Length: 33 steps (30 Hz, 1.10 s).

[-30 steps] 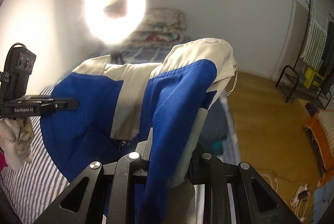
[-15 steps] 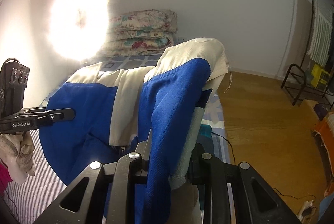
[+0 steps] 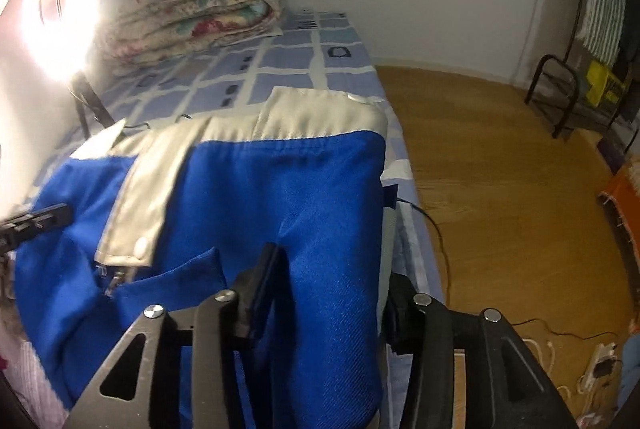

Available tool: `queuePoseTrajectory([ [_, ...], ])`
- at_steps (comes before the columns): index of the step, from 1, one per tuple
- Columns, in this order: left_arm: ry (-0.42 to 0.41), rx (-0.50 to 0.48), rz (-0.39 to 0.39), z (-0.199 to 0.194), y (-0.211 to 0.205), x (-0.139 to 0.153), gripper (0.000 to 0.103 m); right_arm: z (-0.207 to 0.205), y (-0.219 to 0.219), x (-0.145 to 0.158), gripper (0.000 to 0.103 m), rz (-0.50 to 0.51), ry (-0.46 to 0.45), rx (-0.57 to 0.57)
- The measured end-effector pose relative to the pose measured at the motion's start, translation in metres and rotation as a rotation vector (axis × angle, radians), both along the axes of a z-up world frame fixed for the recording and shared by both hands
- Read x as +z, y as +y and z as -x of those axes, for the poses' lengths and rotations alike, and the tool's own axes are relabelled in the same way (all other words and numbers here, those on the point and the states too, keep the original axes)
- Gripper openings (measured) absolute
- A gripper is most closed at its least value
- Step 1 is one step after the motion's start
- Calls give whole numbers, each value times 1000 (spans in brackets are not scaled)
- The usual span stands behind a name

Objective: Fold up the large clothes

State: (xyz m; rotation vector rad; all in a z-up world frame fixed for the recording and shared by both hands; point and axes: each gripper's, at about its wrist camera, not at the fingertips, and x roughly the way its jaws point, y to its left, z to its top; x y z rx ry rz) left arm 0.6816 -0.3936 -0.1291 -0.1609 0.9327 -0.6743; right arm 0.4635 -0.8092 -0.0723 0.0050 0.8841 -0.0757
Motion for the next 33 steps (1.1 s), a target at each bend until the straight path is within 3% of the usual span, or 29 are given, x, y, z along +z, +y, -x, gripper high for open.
queuePoseTrajectory([
  [3,-3,5,-22,6,1,7,44,7,-2,7,52,6,-11,-34],
  [8,-75,9,-60,29,9,28,44,22,5,27,54,35,-55,-76],
  [17,-227,-26,-55,107,43,95,44,85,40,82,54,47,-155,-88],
  [27,-339,-34,-43,240,112,182,44,217,127,165,57,65,-270,-24],
  [33,-403,-34,-50,330,154,223,44,303,177,195,59,73,-309,1],
])
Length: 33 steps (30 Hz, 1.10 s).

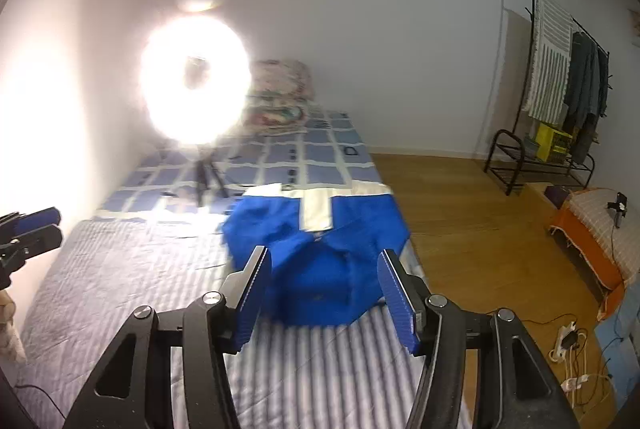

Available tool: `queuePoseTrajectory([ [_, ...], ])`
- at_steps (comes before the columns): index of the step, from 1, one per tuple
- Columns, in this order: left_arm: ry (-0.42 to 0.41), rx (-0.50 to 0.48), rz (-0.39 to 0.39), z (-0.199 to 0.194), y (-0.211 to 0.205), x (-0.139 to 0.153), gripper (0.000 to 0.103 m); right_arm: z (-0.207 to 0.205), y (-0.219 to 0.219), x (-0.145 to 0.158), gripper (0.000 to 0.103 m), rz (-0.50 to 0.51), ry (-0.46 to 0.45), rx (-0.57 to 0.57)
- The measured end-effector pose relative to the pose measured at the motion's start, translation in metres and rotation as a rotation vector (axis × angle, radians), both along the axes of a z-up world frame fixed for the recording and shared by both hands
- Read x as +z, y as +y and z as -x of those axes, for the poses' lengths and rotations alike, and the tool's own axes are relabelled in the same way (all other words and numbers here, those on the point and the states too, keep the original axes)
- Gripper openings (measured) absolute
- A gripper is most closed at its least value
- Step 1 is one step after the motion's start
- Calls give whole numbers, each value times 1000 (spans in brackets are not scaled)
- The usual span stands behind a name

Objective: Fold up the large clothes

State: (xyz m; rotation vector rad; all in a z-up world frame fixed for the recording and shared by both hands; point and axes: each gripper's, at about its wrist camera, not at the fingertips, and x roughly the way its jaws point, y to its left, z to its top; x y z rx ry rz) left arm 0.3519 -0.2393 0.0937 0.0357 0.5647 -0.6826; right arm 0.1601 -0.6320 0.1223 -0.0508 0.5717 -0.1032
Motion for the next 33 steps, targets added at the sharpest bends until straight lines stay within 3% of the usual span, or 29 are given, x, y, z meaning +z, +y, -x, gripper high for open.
queuePoseTrajectory([
  [6,-43,7,11,77,36,22,44,72,46,11,61,16,-17,20],
  [11,-50,-3,15,122,53,23,44,124,73,10,61,62,-39,2],
  [13,-61,-5,10,140,58,22,44,140,79,9,65,63,-48,-6],
  [15,-67,-6,10,153,62,20,44,155,83,9,73,49,-62,-8],
  [23,-61,-22,-10,179,66,0,47,176,93,-5,74,58,-79,-8],
  [26,-52,-24,-11,182,68,-9,56,180,96,-12,75,63,-90,-18],
  [30,-36,-19,-26,182,69,-23,61,180,97,-24,88,54,-107,-37],
  [33,-36,-8,-45,179,70,-31,78,177,99,-33,91,78,-94,-41],
])
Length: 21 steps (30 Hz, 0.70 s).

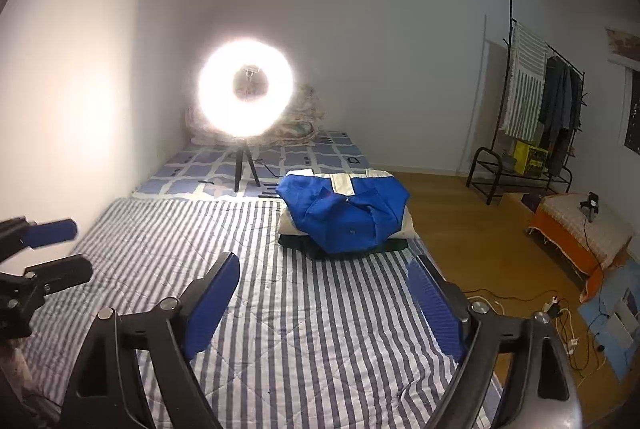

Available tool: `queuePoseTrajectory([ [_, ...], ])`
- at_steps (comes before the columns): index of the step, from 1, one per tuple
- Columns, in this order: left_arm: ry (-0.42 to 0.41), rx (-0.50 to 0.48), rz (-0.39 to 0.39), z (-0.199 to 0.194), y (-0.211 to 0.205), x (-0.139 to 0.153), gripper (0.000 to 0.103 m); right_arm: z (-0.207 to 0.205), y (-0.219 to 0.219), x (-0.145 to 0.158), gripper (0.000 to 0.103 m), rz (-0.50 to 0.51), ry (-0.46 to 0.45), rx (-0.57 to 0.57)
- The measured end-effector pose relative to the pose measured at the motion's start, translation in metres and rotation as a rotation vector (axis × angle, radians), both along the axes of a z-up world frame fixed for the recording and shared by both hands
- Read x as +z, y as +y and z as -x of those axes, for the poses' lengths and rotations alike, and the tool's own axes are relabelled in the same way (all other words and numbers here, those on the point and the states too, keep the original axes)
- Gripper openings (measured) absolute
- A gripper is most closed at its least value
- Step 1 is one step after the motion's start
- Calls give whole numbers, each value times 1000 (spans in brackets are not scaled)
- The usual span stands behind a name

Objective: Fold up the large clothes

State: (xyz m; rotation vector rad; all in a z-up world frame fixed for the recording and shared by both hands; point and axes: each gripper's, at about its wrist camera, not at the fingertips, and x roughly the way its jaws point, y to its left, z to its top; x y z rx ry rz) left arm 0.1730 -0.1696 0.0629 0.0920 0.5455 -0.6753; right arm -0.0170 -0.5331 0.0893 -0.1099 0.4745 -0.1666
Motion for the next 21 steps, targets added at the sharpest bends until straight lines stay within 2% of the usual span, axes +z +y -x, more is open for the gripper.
queuePoseTrajectory([
  [3,4,17,-13,-1,2,-8,86,-2,1,-11,102,12,7,-14],
  [6,-6,45,-41,-2,4,-15,98,-4,-1,-20,103,7,9,-23],
  [15,-16,129,-102,-5,7,-24,103,-15,6,-38,103,49,57,-13],
  [21,-1,163,-129,-8,7,-27,103,-16,0,-41,103,24,63,-33],
])
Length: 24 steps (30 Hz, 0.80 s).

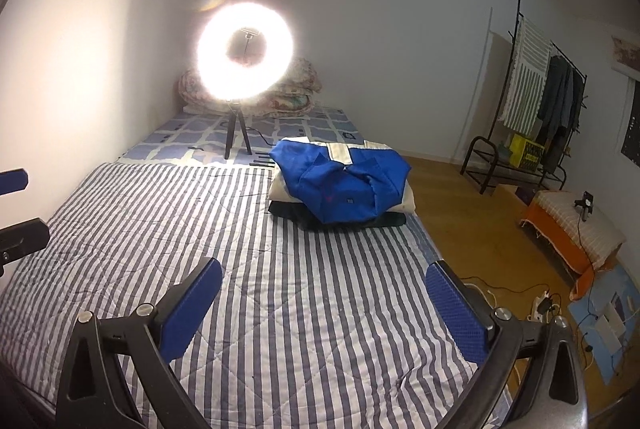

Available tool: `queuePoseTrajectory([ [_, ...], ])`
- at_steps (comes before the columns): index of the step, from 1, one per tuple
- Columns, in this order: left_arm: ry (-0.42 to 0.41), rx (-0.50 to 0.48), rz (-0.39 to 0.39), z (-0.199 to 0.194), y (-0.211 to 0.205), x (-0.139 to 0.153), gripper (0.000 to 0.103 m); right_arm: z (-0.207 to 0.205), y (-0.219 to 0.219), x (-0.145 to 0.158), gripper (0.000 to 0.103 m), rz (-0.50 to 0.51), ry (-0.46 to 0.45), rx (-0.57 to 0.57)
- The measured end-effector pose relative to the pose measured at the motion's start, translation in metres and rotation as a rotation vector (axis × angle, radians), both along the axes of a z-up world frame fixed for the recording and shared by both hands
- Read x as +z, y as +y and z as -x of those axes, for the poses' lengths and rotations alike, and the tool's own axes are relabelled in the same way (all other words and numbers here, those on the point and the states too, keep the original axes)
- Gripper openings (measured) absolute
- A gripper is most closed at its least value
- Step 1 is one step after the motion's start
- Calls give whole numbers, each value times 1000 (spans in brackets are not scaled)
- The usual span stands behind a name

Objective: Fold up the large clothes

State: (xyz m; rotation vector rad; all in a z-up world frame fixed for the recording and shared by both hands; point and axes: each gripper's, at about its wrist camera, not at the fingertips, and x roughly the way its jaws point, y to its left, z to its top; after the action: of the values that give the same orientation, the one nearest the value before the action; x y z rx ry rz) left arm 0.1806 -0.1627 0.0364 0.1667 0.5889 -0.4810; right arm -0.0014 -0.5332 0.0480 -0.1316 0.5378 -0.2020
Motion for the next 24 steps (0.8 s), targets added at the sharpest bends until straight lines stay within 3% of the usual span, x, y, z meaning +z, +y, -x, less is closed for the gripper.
queuePoseTrajectory([
  [24,-20,15,-18,6,-2,2,103,0,-11,-4,103,-24,3,-39],
])
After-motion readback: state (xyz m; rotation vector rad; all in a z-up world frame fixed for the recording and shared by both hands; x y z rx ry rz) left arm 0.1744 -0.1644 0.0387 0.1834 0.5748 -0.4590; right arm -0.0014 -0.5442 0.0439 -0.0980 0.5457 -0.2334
